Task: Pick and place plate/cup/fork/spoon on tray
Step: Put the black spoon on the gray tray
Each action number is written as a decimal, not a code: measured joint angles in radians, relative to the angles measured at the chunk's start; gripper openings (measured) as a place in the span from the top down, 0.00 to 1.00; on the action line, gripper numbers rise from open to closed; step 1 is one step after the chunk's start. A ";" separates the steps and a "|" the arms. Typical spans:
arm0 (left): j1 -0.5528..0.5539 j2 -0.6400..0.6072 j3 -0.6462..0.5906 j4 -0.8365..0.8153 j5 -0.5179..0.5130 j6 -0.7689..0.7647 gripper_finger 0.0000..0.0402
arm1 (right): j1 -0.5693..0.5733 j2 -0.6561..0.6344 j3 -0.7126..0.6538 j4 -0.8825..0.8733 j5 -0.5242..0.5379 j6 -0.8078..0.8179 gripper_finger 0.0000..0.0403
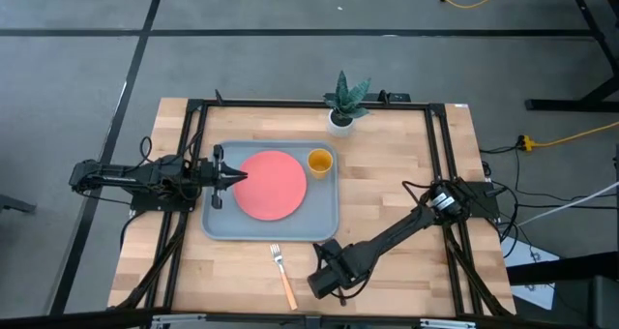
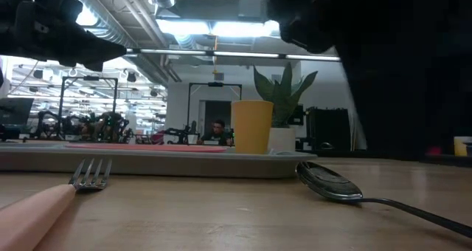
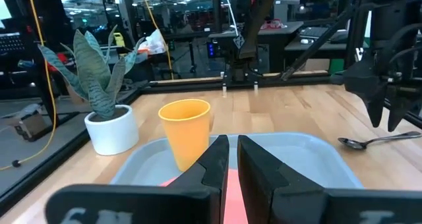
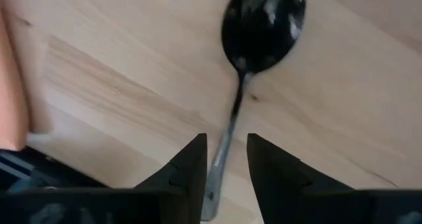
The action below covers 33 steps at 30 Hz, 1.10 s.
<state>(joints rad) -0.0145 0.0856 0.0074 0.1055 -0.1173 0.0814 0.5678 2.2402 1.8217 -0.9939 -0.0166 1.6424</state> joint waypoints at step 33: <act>0.000 0.000 0.000 -0.001 0.007 -0.054 0.93 | -0.008 -0.007 -0.187 0.141 -0.017 0.002 0.91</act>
<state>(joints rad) -0.0147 0.0857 0.0074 0.1047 -0.1101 0.0277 0.5601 2.2330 1.6352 -0.8529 -0.0335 1.6448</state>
